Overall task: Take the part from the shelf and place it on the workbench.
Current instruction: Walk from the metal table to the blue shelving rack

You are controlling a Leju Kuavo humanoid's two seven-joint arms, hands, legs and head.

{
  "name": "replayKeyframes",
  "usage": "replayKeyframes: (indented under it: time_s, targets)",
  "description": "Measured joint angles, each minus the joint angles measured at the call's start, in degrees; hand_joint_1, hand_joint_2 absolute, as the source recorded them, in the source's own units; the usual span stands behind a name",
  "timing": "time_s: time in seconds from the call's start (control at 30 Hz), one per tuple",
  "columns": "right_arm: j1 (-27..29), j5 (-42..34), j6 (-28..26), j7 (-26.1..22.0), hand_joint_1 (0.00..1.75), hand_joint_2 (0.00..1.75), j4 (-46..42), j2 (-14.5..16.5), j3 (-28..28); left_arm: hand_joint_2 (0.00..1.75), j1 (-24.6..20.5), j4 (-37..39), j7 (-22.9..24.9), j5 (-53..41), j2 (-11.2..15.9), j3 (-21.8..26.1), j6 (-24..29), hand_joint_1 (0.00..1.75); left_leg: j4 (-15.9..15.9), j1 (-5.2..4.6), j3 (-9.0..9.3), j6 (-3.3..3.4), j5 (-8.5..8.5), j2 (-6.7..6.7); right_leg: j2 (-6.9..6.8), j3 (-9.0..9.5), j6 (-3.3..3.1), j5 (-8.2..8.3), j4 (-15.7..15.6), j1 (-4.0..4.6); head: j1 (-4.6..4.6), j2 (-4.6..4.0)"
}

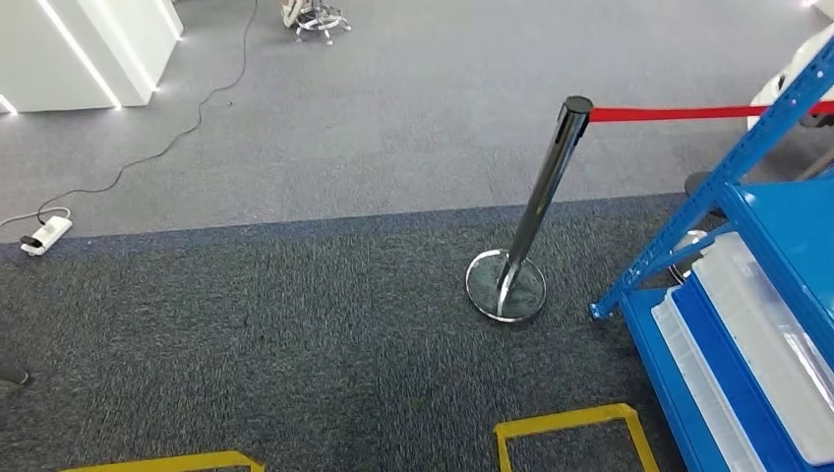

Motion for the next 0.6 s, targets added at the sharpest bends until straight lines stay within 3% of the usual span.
replayKeyframes:
  time_s: [0.07, 0.1, 0.13, 0.17, 0.2, 0.27, 0.33, 0.4, 0.43, 0.5, 0.57, 0.6]
  targets:
    - [-0.08, 0.01, 0.02, 0.0, 0.0, 0.0, 0.0, 0.01, 0.0, 0.0, 0.15, 0.0, -0.02, 0.01, 0.01, 0.0, -0.01, 0.0, 7.58, 0.2, -3.51, -0.27, -3.74, -1.95, 1.18, -0.12, -0.29, 0.07, 0.04, 0.1, -0.02, -0.01]
    - [-0.07, 0.02, 0.04, 0.0, 0.0, 0.0, 0.01, 0.01, -0.01, 0.0, 0.23, 0.0, -0.01, 0.01, 0.01, 0.0, -0.01, 0.0, 10.41, 0.28, -4.93, -0.38, -4.52, -2.16, 1.91, -0.19, -0.31, 0.05, 0.14, 0.13, -0.01, -0.01]
    - [-0.06, 0.03, 0.05, 0.0, 0.0, 0.0, 0.01, 0.01, -0.01, 0.0, 0.3, 0.0, -0.01, 0.02, 0.02, 0.0, -0.01, 0.0, 11.41, 0.35, -5.55, -0.48, -4.14, -2.21, 2.66, -0.22, -0.31, 0.02, 0.28, 0.14, -0.01, -0.01]
    - [-0.05, 0.05, 0.08, 0.0, 0.0, 0.0, 0.02, 0.01, -0.01, 0.0, 0.33, 0.0, -0.02, 0.02, 0.03, 0.0, -0.01, 0.0, 10.24, 0.43, -5.18, -0.53, -2.63, -2.29, 3.46, -0.23, -0.26, -0.03, 0.45, 0.13, -0.01, -0.01]
    - [-0.05, 0.09, 0.09, 0.0, 0.0, 0.0, 0.02, 0.01, -0.02, 0.0, 0.31, 0.0, -0.03, 0.02, 0.05, 0.0, -0.01, 0.0, 7.03, 0.54, -3.86, -0.53, -0.31, -2.7, 4.26, -0.23, -0.14, -0.12, 0.69, 0.09, -0.01, 0.0]
    - [-0.12, 0.14, 0.1, 0.0, 0.0, 0.0, 0.02, 0.02, -0.02, 0.0, 0.34, 0.0, -0.07, 0.02, 0.11, 0.02, -0.01, 0.0, -0.22, 0.8, -0.84, -0.36, 3.07, -5.27, 5.68, -0.47, 0.32, -0.41, 1.37, 0.04, 0.01, 0.0]
    - [-0.19, 0.14, 0.1, 0.0, 0.0, 0.0, 0.02, 0.02, -0.02, 0.0, 0.28, 0.0, -0.1, 0.01, 0.16, 0.05, -0.03, 0.0, -3.23, 0.77, 0.35, -0.13, 3.67, -7.15, 6.8, -1.0, 1.01, -0.48, 1.85, -0.03, 0.02, 0.0]
    - [-0.03, 0.14, 0.1, 0.0, 0.0, 0.0, 0.04, 0.04, -0.02, 0.0, 0.12, 0.0, -0.13, 0.01, 0.16, 0.07, -0.04, 0.0, -3.46, 0.64, 0.42, 0.38, 3.82, -6.3, 7.95, -1.4, 1.79, -0.2, 1.78, -0.16, -0.01, 0.0]
    - [0.09, 0.14, 0.1, 0.0, 0.0, 0.0, 0.06, 0.04, -0.02, 0.0, 0.07, 0.0, -0.13, 0.01, 0.16, 0.08, -0.03, 0.0, -3.73, 0.7, 0.54, 0.79, 4.04, -5.65, 7.84, -1.54, 2.06, -0.29, 1.94, -0.2, 0.0, 0.0]
    - [0.08, 0.14, 0.1, 0.0, 0.0, 0.0, 0.1, 0.05, -0.02, 0.0, 0.13, 0.0, -0.14, 0.01, 0.15, 0.11, -0.04, 0.0, -4.39, 0.85, 0.74, 1.6, 4.48, -4.09, 5.1, -3.22, 2.36, -2.49, 5.34, -0.05, 0.09, -0.01]
    - [-0.1, 0.16, 0.11, 0.0, 0.0, 0.0, 0.14, 0.05, -0.02, 0.0, 0.3, 0.0, -0.1, 0.01, 0.16, 0.13, -0.04, 0.0, -4.51, 0.63, 0.75, 2.0, 4.51, -2.42, 1.86, -6.75, 2.57, -6.3, 12.56, -0.01, 0.16, 0.0]
    - [-0.14, 0.18, 0.12, 0.01, 0.0, 0.0, 0.16, 0.04, -0.02, 0.0, 0.38, 0.0, -0.04, 0.0, 0.17, 0.14, -0.04, 0.0, -4.49, 0.52, 0.73, 2.08, 4.45, -1.57, 1.32, -8.51, 2.71, -7.64, 16.12, -0.09, 0.16, 0.0]
